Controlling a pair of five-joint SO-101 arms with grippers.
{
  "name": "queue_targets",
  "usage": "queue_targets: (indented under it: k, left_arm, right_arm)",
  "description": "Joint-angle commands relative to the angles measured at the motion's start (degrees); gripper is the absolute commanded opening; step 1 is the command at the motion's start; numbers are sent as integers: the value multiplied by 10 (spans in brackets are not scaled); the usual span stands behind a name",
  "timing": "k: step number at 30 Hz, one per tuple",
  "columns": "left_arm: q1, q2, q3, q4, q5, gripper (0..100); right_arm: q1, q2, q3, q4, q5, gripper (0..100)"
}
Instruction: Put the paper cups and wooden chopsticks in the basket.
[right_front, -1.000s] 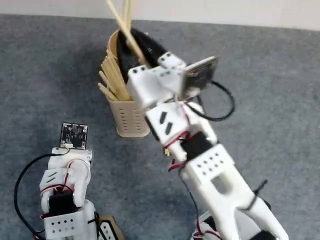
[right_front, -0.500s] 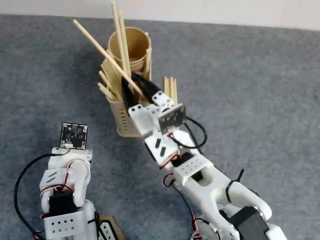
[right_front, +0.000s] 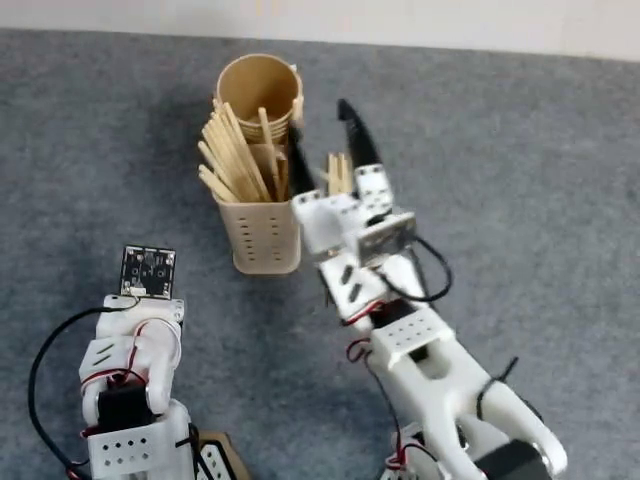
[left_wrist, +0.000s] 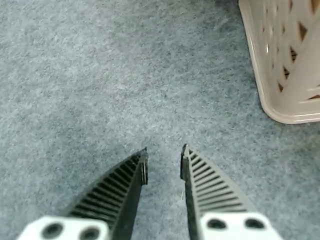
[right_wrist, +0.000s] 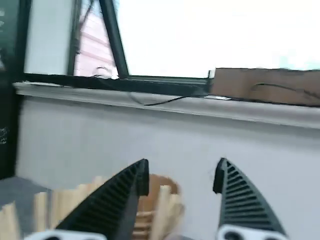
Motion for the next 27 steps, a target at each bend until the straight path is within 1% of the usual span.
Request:
queue_targets:
  k: [1, 6, 11, 14, 16, 17, 19, 20, 24, 27]
  left_arm:
    - [7, -4, -3, -11, -4, 127]
    - [7, -4, -3, -11, -4, 127]
    - [7, -4, -3, -11, -4, 127]
    - [7, -4, -3, -11, -4, 127]
    - [7, -4, -3, -11, -4, 127]
    - [7, -4, -3, -11, -4, 127]
    - [7, -4, -3, -11, -4, 127]
    - [7, -4, -3, -11, -4, 127]
    - [7, -4, -3, -11, -4, 127]
    - [7, -4, -3, -11, -4, 127]
  right_arm:
    - [65, -56, 0, 71, 5, 184]
    - [139, -87, 14, 205, 4, 183]
    - [178, -90, 53, 383, 4, 181]
    - [188, -89, 52, 545, 6, 181]
    - [183, -89, 50, 669, 5, 181]
    - [173, -89, 47, 713, 4, 181]
    - [145, -88, 30, 752, -1, 181]
    - [132, -88, 25, 763, -19, 181]
    - [99, -88, 15, 771, -155, 183]
    - [87, -86, -6, 771, -187, 183]
